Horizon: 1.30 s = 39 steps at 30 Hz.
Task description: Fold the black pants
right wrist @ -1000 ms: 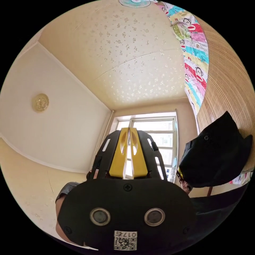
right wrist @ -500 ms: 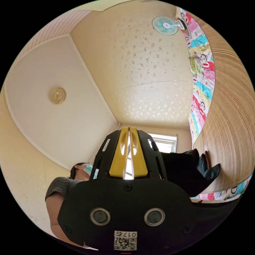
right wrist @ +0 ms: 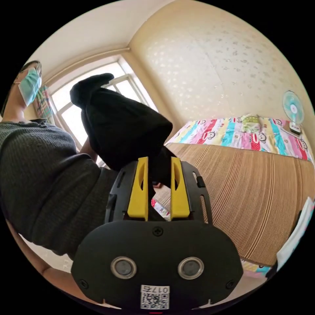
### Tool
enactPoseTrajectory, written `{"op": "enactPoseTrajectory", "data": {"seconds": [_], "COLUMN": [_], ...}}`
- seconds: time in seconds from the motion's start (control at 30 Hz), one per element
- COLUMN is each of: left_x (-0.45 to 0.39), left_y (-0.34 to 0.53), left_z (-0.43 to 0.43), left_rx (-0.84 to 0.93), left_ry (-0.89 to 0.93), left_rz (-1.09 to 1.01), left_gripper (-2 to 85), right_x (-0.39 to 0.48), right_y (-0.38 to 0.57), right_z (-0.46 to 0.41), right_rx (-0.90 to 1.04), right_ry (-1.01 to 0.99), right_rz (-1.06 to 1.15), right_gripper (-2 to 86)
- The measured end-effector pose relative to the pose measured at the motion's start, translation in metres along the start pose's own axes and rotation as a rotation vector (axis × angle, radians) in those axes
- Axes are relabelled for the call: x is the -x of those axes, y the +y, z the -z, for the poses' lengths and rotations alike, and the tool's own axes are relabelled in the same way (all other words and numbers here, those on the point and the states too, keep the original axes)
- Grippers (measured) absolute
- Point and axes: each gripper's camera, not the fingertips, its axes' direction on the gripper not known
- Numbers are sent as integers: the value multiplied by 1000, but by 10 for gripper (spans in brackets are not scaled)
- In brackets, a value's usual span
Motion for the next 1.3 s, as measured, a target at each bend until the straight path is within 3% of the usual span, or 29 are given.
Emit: {"op": "enactPoseTrajectory", "data": {"seconds": [0.07,0.23,0.43,0.57,0.7,0.87,1.07,1.13,1.2,1.3], "left_x": [-2,-5,-15,-17,-22,-52,-85,-82,-74,-48], "left_y": [7,25,46,66,92,101,146,188,223,286], "left_z": [-11,-27,-5,12,34,20,-62,-76,-72,-51], "left_rx": [14,14,-75,-105,-80,194,809,997,1063,1033], "left_ry": [19,65,40,51,-82,-318,-752,-679,-527,-321], "left_rz": [0,-6,-27,-25,30,40,-88,-99,-32,158], "left_gripper": [12,14,13,13,10,6,15,24,30,38], "right_x": [22,85,131,122,88,118,171,183,198,232], "right_y": [-21,-54,-85,-109,-130,-132,-113,-107,-101,-91], "right_z": [-34,-70,-30,13,71,164,230,239,244,246], "right_rx": [101,147,-80,-249,-447,-642,-759,-781,-800,-839], "right_ry": [-2,150,70,-160,-349,-307,-26,-29,-28,139], "right_rz": [98,353,467,422,317,409,468,491,512,530], "right_gripper": [147,180,146,51,35,30,28,26,24,21]}}
